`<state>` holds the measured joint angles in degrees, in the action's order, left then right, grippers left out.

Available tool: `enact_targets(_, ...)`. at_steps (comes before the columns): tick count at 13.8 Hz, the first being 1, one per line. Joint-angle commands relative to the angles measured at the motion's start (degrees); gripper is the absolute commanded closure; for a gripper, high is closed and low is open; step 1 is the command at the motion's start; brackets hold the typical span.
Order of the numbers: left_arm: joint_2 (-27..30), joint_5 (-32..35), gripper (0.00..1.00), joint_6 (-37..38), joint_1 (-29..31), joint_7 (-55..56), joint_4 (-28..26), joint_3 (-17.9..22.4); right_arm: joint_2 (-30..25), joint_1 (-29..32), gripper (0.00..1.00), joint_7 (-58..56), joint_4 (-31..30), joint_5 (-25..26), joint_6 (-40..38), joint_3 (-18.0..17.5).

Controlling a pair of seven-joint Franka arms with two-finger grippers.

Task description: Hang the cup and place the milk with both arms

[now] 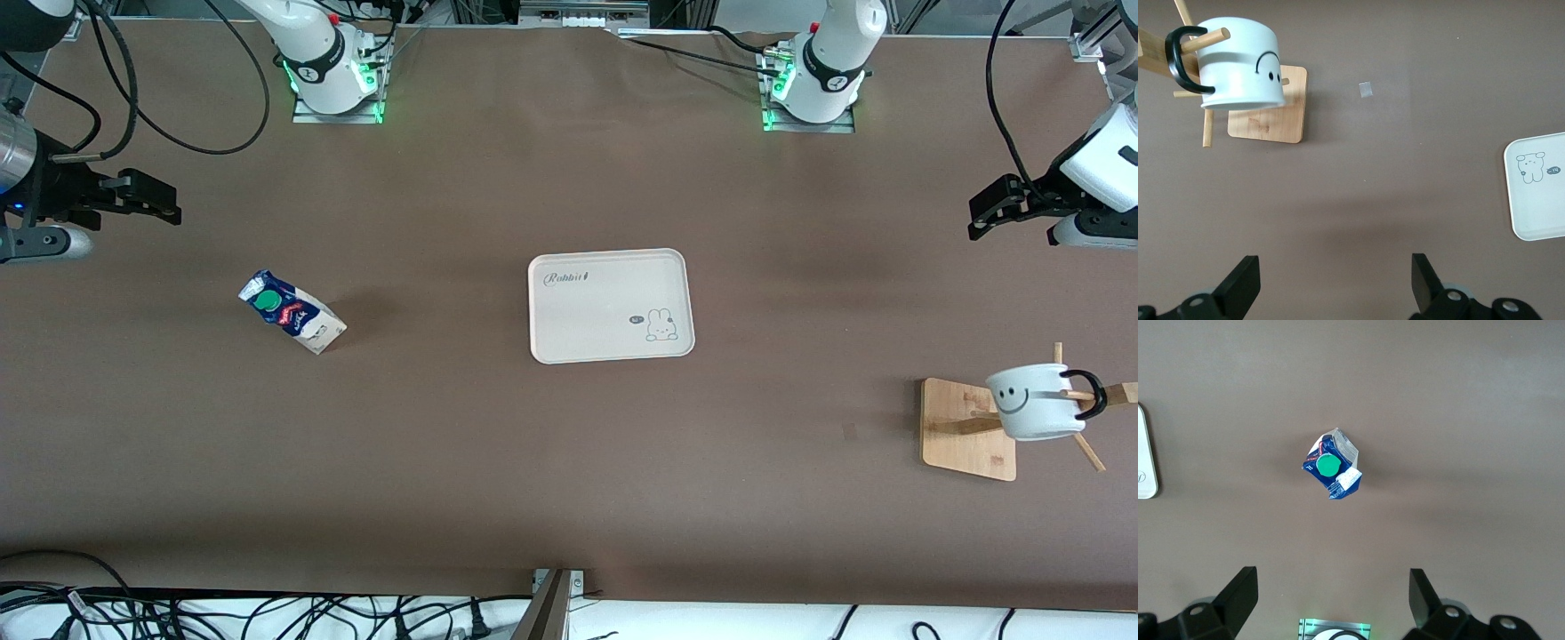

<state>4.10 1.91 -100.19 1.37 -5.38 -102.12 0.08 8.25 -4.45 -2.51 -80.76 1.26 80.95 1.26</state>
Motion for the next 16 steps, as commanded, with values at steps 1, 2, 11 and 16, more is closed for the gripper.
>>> enact_targets(1, 0.6, -1.0, 0.00, 0.7, -0.3, -1.3, -0.1, 0.5, -0.1, 1.5, 0.00, -0.1, 1.0, 1.0, 0.0, -1.0)
enact_targets(2, 0.6, -1.0, 0.00, 0.7, -0.3, -1.3, -0.1, 0.5, -0.2, 2.6, 0.00, 0.0, 1.0, 1.0, -1.3, -1.3)
enact_targets(11, 0.6, -1.0, 0.00, 0.7, -0.3, -1.2, 0.0, 0.5, 0.8, 2.7, 0.00, 0.6, 5.6, 1.0, -8.3, -0.5)
enact_targets(16, 0.6, -1.0, 0.00, 0.7, -0.3, -1.1, 0.0, 0.5, 0.3, 2.8, 0.00, 0.0, -1.0, 0.8, 0.0, 0.3)
